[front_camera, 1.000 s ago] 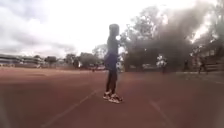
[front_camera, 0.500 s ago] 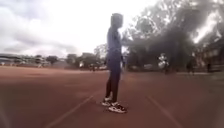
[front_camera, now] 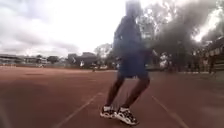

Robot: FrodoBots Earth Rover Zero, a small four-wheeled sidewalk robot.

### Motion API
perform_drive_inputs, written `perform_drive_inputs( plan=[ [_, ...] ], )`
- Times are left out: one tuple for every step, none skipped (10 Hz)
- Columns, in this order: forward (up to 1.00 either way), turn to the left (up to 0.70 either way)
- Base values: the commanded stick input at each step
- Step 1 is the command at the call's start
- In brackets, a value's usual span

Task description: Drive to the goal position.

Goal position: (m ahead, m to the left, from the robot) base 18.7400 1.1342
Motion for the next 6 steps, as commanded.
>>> perform_drive_inputs(
  plan=[
    [0.85,0.0],
    [0.85,0.0],
    [0.85,0.0],
    [0.85,0.0],
    [0.85,0.0],
    [0.85,0.0]
  ],
)
